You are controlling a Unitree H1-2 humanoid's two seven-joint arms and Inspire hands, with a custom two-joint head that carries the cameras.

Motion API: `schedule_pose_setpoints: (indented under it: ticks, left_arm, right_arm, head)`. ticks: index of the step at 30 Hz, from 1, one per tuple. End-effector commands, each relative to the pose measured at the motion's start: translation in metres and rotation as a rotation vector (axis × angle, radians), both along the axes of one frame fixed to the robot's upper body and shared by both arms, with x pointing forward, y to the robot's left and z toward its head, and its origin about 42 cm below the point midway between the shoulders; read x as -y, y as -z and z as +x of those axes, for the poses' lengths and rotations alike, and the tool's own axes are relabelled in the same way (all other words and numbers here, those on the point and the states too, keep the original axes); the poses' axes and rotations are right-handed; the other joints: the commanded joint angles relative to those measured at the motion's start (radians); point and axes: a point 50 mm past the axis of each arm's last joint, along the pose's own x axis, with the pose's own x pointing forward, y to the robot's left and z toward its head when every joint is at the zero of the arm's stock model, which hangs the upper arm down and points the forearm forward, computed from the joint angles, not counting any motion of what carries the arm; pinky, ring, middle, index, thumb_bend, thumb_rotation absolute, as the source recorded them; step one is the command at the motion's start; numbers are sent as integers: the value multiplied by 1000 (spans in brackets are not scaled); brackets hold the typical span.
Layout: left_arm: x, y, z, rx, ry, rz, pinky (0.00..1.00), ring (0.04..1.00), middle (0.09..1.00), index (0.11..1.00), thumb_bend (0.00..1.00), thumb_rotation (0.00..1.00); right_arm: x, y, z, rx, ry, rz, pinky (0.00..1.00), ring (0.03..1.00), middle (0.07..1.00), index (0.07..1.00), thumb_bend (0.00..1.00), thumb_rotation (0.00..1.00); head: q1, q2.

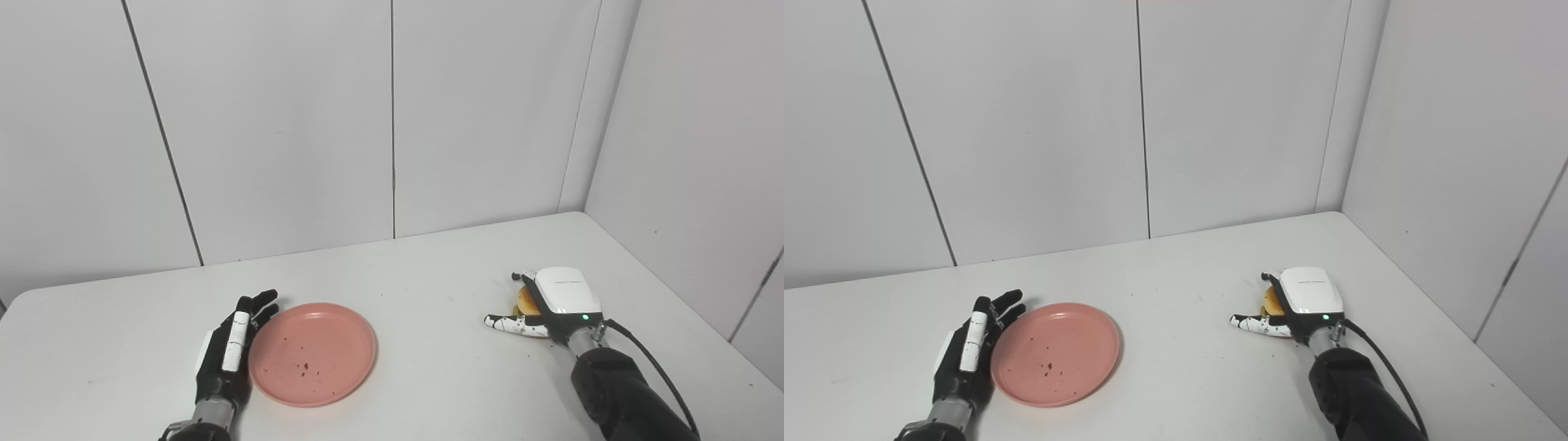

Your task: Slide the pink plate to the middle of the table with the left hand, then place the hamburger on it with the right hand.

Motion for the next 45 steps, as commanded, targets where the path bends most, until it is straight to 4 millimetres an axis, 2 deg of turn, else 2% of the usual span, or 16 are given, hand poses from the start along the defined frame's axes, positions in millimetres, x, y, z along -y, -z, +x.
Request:
schedule_pose_setpoints:
  ticks: [1,5,6,7,9,10,11,12,15,16,23,27,30,33,39,45]
  left_arm:
    - [2,1,1,-25,14,-4,936,853,858,656,885,834]
    - [2,0,1,-24,17,1,930,849,855,654,892,830]
    - [2,0,1,-24,18,2,933,850,859,655,888,833]
    - [3,-1,1,-23,19,4,935,851,860,656,887,834]
    - [3,-1,2,-23,19,6,934,849,858,654,885,836]
    - [3,-1,2,-23,20,8,935,849,858,655,885,836]
    - [2,-1,2,-23,21,8,936,850,859,658,886,836]
    - [2,-1,2,-24,21,8,937,850,859,658,886,836]
    - [2,-2,2,-24,24,10,943,854,861,663,885,836]
    - [2,-3,2,-25,24,9,942,853,862,663,885,837]
    - [2,-3,3,-23,25,21,931,851,859,669,878,846]
    - [4,-4,3,-28,24,18,931,849,860,666,882,842]
    - [6,-5,2,-25,26,19,933,850,863,667,876,844]
    - [8,-6,2,-27,26,14,929,851,864,664,866,843]
    - [12,-6,0,-23,29,21,924,854,868,659,849,854]
    - [18,-7,-1,-24,26,15,943,859,874,660,842,861]
  right_arm:
    - [9,-27,12,86,12,-12,656,758,776,743,738,959]
    - [8,-23,11,100,3,27,597,710,752,720,729,949]
    - [8,-22,10,107,0,44,522,636,705,685,708,880]
    - [7,-20,10,119,-5,67,496,611,689,673,701,856]
    - [6,-18,10,133,-12,87,379,471,558,552,638,653]
    - [6,-15,11,136,-17,86,348,433,519,521,615,585]
    - [6,-13,11,139,-25,82,298,369,449,482,578,423]
    - [6,-11,12,143,-33,82,291,361,441,478,574,400]
    - [8,-5,14,143,-41,66,275,343,418,482,521,181]
    - [9,-4,15,144,-45,64,263,328,406,482,515,161]
    - [11,-2,17,149,-53,73,262,332,416,485,510,139]
    - [10,-7,17,160,-48,72,292,365,444,486,507,143]
    - [9,-14,17,180,-54,77,280,349,430,486,506,145]
    - [6,-24,16,208,-76,95,322,406,485,489,504,146]
    - [-9,-53,15,268,-141,128,196,255,346,477,506,141]
    - [-33,-87,12,314,-211,135,209,273,363,480,504,144]
  head:
    - [1,1]
    - [1,1]
    - [1,1]
    - [1,1]
    - [1,1]
    - [1,1]
    - [6,5]
    - [8,5]
    - [8,6]
    - [8,6]
    - [9,6]
    - [15,6]
    - [19,7]
    - [27,7]
    - [43,7]
    - [77,7]
